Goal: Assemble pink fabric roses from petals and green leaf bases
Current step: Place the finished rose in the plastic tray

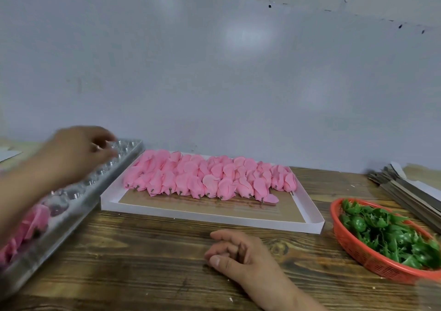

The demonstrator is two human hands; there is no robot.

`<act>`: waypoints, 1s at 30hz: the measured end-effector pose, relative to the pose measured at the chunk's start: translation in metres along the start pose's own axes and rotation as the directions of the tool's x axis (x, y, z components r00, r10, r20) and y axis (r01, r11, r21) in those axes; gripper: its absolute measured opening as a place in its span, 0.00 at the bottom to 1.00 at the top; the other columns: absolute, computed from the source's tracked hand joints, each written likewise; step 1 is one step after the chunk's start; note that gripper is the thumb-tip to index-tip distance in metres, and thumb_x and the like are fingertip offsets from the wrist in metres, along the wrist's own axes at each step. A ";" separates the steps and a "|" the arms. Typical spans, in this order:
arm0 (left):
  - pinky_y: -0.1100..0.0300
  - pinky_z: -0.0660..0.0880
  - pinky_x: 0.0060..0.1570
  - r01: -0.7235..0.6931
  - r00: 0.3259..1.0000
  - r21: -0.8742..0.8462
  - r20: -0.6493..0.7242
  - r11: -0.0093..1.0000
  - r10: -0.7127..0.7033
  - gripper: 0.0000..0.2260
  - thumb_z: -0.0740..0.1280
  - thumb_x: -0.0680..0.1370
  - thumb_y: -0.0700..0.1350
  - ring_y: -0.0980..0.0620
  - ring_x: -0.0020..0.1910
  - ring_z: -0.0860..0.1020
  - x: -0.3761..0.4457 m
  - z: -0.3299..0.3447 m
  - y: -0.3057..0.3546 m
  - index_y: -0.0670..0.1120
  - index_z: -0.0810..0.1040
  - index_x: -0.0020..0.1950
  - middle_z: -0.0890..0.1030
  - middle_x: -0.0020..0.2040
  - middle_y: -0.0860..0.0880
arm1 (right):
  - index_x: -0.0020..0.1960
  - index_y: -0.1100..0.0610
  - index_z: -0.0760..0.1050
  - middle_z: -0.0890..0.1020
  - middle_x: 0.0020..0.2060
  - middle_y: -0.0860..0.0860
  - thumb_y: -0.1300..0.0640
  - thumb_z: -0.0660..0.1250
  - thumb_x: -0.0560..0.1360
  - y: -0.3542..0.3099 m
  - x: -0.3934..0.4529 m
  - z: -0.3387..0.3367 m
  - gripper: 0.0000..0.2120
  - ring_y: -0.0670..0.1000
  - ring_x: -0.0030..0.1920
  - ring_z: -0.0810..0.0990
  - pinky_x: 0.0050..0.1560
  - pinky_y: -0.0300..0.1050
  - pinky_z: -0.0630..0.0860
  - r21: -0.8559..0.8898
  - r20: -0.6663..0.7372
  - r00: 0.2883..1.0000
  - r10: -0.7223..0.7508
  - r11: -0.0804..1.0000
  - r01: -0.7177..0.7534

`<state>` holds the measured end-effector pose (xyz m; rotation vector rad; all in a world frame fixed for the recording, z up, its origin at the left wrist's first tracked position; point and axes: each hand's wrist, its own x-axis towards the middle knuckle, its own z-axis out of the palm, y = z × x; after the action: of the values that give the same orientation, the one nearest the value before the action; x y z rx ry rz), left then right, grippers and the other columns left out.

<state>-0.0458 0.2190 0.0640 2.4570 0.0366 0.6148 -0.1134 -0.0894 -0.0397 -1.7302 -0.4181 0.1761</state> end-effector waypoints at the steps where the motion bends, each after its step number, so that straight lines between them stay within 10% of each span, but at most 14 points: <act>1: 0.62 0.74 0.37 -0.042 0.993 -0.131 0.104 0.991 0.056 0.04 0.72 0.74 0.41 0.55 0.35 0.80 -0.019 0.016 0.026 0.44 0.82 0.47 0.82 0.36 0.51 | 0.57 0.58 0.74 0.83 0.43 0.53 0.67 0.69 0.72 0.000 0.000 0.000 0.14 0.48 0.43 0.77 0.51 0.39 0.74 0.002 -0.001 1.000 0.005 1.000 -0.005; 5: 0.67 0.71 0.26 0.117 0.840 -0.443 0.522 0.889 0.149 0.13 0.67 0.78 0.45 0.57 0.23 0.75 -0.092 0.104 0.093 0.44 0.77 0.34 0.78 0.26 0.48 | 0.49 0.68 0.76 0.83 0.38 0.58 0.75 0.63 0.73 0.000 0.000 -0.004 0.07 0.51 0.38 0.80 0.42 0.41 0.77 0.085 -0.011 1.000 0.018 0.996 -0.017; 12: 0.61 0.66 0.28 0.284 0.933 -0.594 0.352 0.753 -0.074 0.16 0.65 0.79 0.49 0.58 0.22 0.68 -0.110 0.179 0.112 0.46 0.73 0.32 0.71 0.22 0.55 | 0.40 0.68 0.75 0.79 0.26 0.57 0.78 0.54 0.71 0.003 0.004 -0.012 0.13 0.50 0.26 0.76 0.25 0.38 0.73 0.130 -0.065 0.994 0.094 0.988 -0.085; 18: 0.63 0.68 0.28 0.165 0.964 -0.620 0.267 0.767 0.008 0.21 0.63 0.80 0.50 0.58 0.23 0.69 -0.112 0.190 0.112 0.49 0.68 0.27 0.71 0.22 0.54 | 0.34 0.60 0.75 0.78 0.24 0.51 0.74 0.58 0.70 -0.002 0.005 -0.026 0.14 0.47 0.23 0.73 0.22 0.37 0.69 -0.116 -0.081 0.991 0.107 0.987 -0.116; 24: 0.66 0.64 0.32 0.010 0.956 -0.524 0.255 0.852 0.145 0.18 0.62 0.80 0.50 0.60 0.28 0.67 -0.113 0.187 0.107 0.51 0.68 0.30 0.69 0.26 0.55 | 0.31 0.58 0.76 0.76 0.22 0.49 0.71 0.64 0.70 -0.031 0.013 -0.067 0.13 0.42 0.20 0.70 0.21 0.32 0.65 -0.269 -0.439 0.897 -0.055 0.960 -0.073; 30: 0.68 0.66 0.32 0.000 0.945 -0.493 0.285 0.870 0.162 0.17 0.61 0.80 0.53 0.61 0.29 0.68 -0.114 0.187 0.107 0.50 0.70 0.32 0.70 0.29 0.55 | 0.37 0.68 0.79 0.79 0.32 0.58 0.64 0.66 0.73 -0.031 0.046 -0.123 0.08 0.51 0.31 0.72 0.34 0.40 0.68 -0.534 -0.503 0.860 0.091 0.750 -0.392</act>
<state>-0.0781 0.0098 -0.0570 2.0335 -0.3194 0.2126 -0.0344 -0.1804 0.0210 -2.4096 0.1382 -0.2058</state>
